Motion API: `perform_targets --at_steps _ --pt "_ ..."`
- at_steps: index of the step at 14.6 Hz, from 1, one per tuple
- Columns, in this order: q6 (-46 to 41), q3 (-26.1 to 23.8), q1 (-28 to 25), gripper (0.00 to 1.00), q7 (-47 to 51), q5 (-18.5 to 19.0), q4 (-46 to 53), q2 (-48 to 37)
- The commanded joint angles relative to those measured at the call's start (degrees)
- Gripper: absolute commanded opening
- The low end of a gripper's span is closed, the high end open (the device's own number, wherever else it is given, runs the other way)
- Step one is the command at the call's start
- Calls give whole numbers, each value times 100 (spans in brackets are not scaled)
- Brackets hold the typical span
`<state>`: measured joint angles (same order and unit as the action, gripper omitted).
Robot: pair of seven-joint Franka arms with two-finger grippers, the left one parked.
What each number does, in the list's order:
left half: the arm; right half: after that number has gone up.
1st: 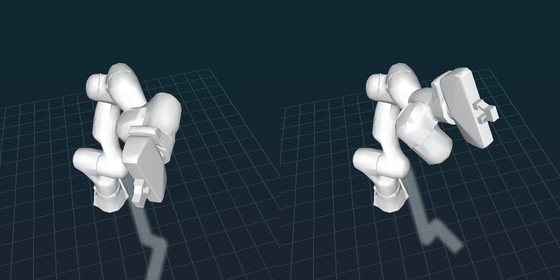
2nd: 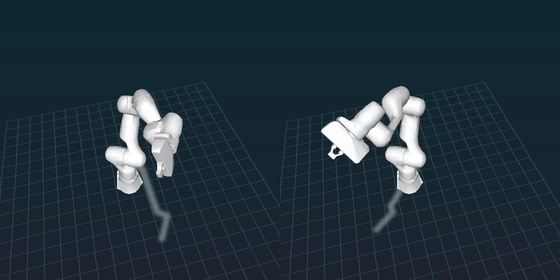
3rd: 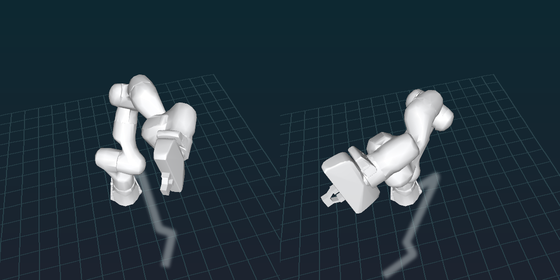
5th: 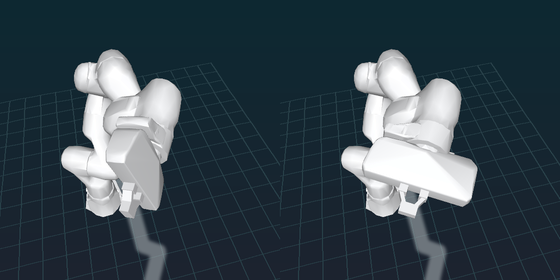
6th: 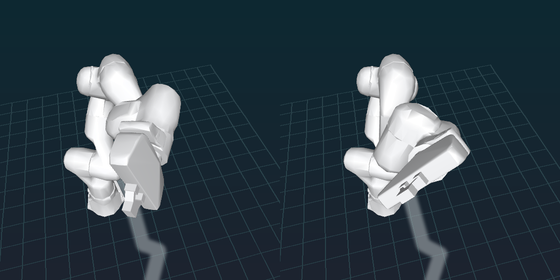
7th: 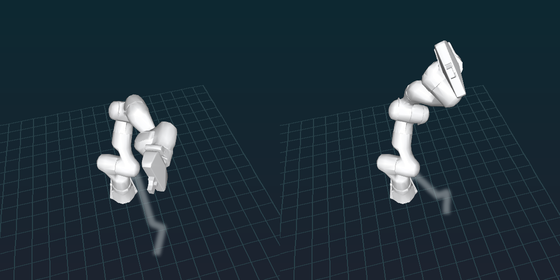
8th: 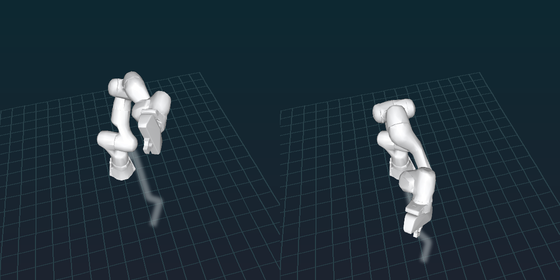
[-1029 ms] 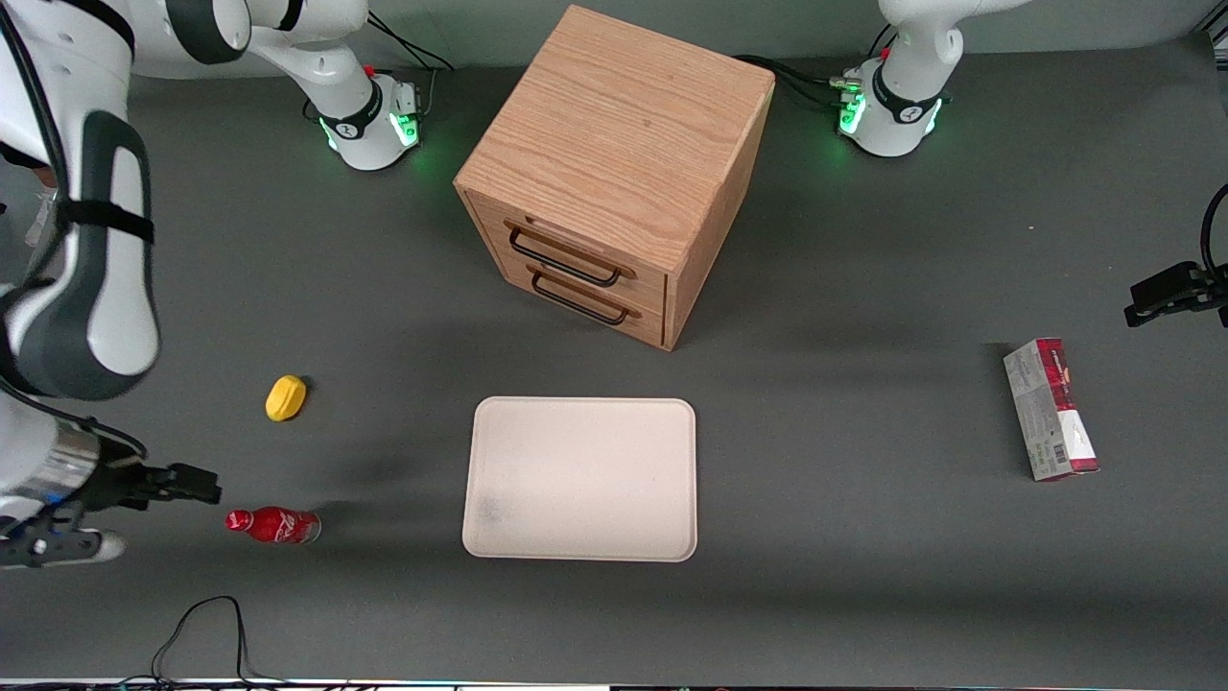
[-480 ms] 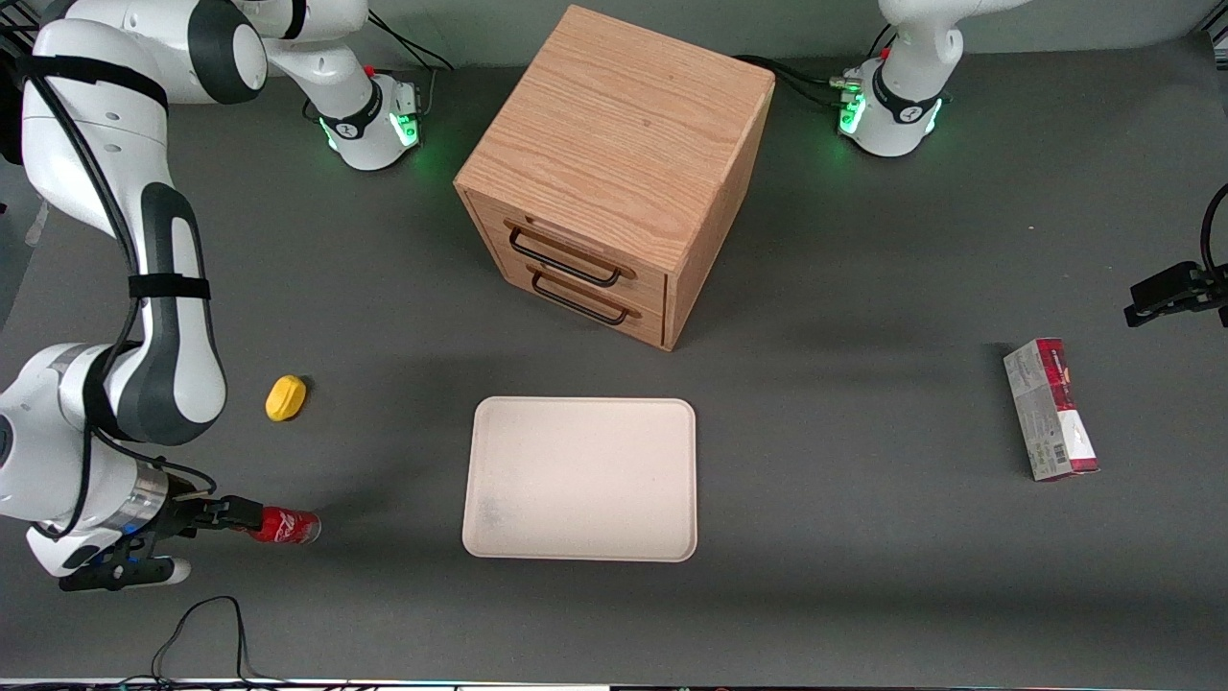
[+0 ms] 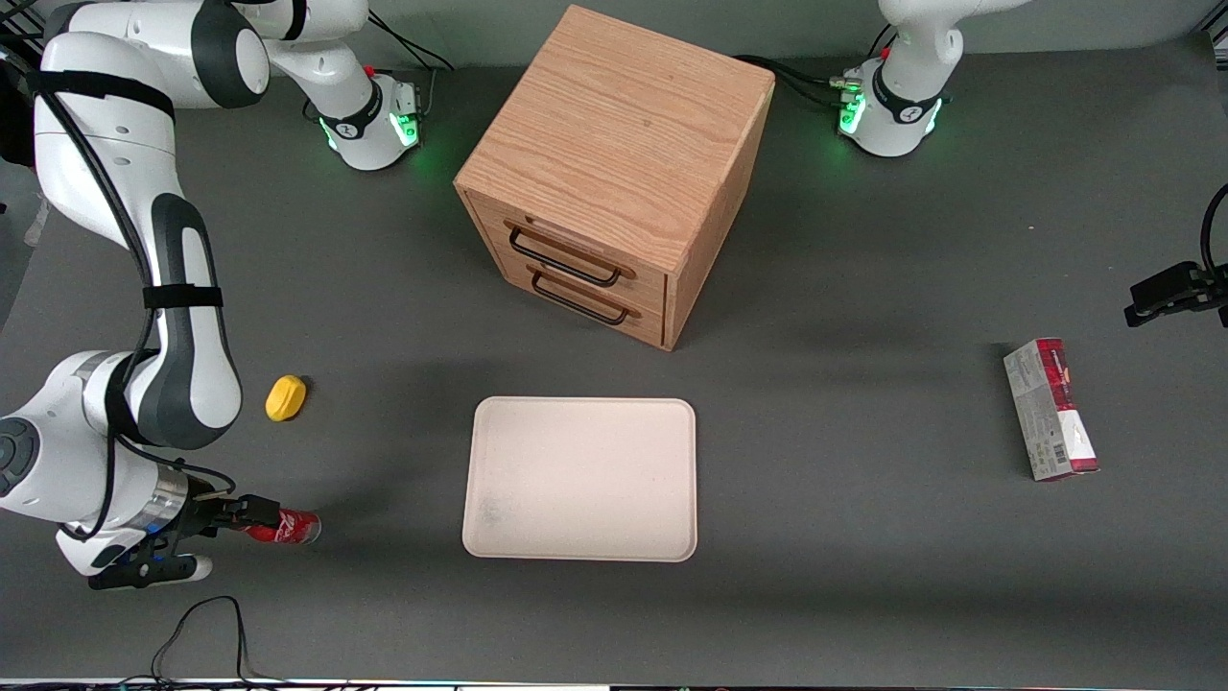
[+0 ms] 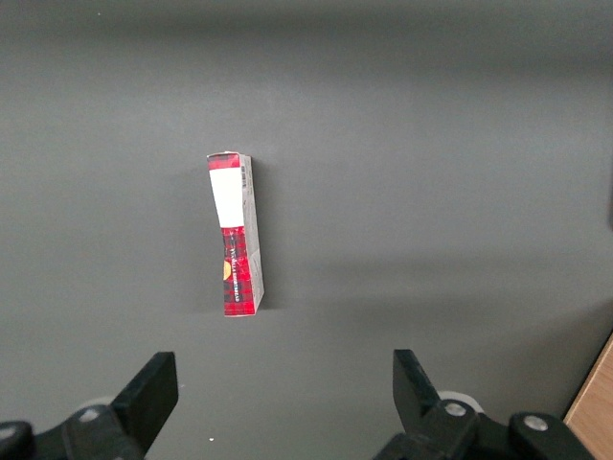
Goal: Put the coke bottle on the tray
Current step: 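Close the right gripper on the red bottle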
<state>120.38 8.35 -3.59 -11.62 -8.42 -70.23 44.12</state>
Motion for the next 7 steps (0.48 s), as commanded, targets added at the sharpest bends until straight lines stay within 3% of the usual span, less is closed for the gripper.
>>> perform_targets --at_steps 1,4,5,7 --pt "109 -53 51 92 -244 -142 -149 -18" --pt "109 -44 51 59 -244 -143 -149 9" --pt "109 -44 51 44 -236 -142 -140 26" --pt "109 -44 51 1 -218 -151 -140 26"
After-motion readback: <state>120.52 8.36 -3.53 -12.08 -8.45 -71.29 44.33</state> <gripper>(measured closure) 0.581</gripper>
